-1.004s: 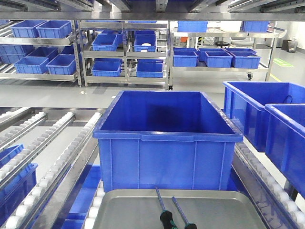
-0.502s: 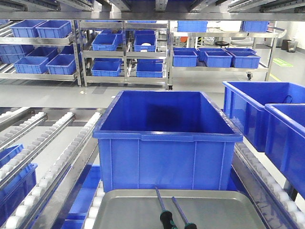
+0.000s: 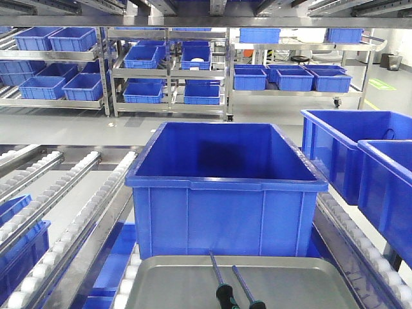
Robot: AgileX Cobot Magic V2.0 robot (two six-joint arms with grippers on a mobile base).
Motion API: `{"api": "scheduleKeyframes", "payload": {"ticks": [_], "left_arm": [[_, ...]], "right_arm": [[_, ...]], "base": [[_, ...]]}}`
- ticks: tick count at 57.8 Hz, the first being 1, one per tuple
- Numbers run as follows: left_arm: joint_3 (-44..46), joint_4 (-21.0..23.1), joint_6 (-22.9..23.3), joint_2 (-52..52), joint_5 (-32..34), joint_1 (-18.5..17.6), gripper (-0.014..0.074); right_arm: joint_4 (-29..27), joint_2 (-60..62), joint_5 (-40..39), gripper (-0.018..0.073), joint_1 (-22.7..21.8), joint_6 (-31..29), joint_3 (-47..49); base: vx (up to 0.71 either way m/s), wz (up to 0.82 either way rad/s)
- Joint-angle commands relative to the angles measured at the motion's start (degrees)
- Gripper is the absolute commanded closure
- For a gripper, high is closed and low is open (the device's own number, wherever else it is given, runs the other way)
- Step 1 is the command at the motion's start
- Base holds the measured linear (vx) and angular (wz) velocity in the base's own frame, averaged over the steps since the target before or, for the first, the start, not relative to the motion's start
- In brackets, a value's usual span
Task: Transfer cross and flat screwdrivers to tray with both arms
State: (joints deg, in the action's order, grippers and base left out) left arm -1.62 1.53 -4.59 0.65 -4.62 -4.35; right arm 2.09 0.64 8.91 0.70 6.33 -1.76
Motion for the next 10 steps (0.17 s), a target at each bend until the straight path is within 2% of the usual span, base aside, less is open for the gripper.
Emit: {"api": "scheduleKeyframes", "payload": {"ticks": [1, 10], "left_arm": [[-1.59, 0.12, 0.54, 0.35, 4.62, 0.2, 0.0603], [-1.59, 0.12, 0.54, 0.35, 4.62, 0.2, 0.0603]], "right_arm": [[0.13, 0.64, -5.07, 0.0573, -0.29, -0.16, -0.95], [0.13, 0.64, -5.07, 0.0573, -0.29, -0.16, -0.95]], "base": [[0.0, 0.0], [0.0, 0.0]]}}
